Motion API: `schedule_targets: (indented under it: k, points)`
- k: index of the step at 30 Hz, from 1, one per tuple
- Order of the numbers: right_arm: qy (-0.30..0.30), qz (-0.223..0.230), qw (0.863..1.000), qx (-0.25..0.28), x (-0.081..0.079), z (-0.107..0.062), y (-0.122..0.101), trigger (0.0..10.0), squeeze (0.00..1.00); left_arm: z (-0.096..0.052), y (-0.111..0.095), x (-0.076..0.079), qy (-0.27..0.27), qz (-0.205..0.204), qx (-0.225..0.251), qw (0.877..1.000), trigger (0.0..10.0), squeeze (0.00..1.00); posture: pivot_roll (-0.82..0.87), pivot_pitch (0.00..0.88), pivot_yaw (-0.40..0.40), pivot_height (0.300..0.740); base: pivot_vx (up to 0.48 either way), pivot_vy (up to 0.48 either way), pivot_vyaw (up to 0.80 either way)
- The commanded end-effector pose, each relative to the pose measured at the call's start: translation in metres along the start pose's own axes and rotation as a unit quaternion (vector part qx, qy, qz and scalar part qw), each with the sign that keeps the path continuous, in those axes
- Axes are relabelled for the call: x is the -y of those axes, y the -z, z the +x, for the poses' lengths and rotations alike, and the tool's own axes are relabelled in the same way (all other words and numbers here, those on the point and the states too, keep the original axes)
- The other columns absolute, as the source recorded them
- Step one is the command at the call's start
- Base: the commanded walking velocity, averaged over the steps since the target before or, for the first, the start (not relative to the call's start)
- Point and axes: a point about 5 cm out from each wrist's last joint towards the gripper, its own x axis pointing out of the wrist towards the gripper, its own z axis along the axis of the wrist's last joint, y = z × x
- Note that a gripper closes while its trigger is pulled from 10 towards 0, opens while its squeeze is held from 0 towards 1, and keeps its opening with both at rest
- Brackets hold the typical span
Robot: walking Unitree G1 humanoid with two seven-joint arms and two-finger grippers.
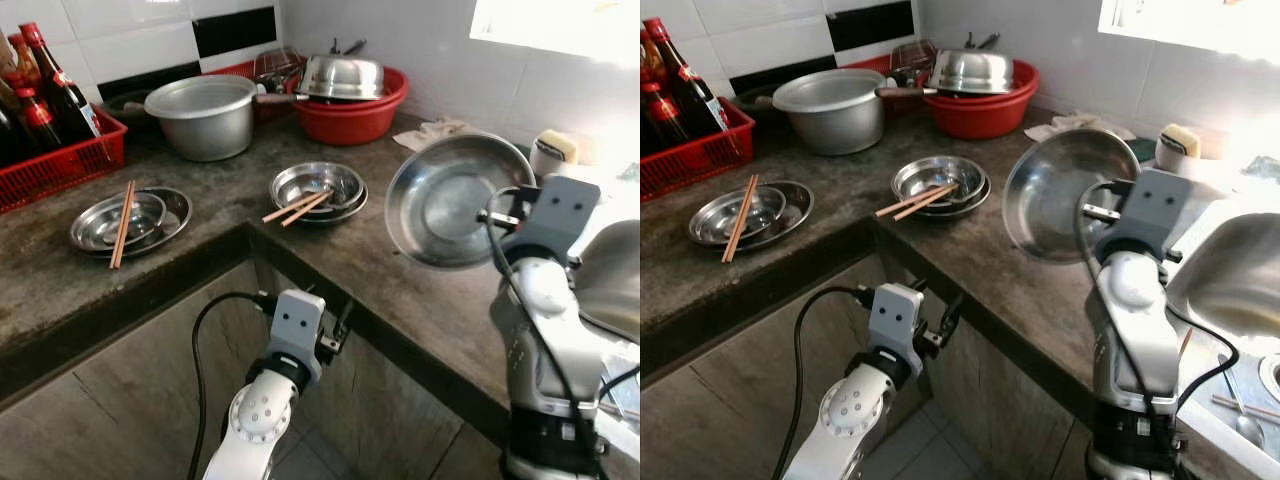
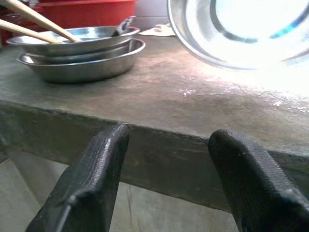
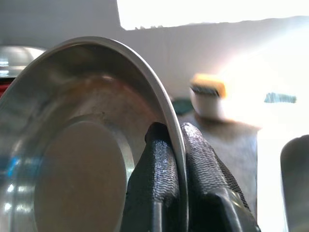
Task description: Kitchen organization
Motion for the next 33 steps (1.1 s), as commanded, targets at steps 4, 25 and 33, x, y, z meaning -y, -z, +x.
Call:
schedule_targets:
  k: [4,25,33]
  points:
    - [-0.014,-0.027,0.999,0.038,0.000,-0.016,-0.003,0.0,0.00,-0.001,-0.004,-0.001,0.004,-0.003,0.010,1.000,10.0,0.00,0.09,0.000,-0.022,0.740,0.000,0.000,0.00]
    - [-0.019,-0.059,0.996,0.065,-0.002,-0.030,-0.002,0.0,0.00,0.003,-0.004,-0.001,0.031,0.034,0.017,0.999,10.0,0.00,0.08,0.000,0.002,0.740,0.000,0.126,-0.80]
    - [-0.012,-0.063,0.995,0.078,-0.002,-0.028,-0.007,0.0,0.00,0.005,-0.003,-0.001,0.031,0.019,0.013,0.999,10.0,0.00,0.08,0.000,0.007,0.740,0.137,-0.308,-0.80]
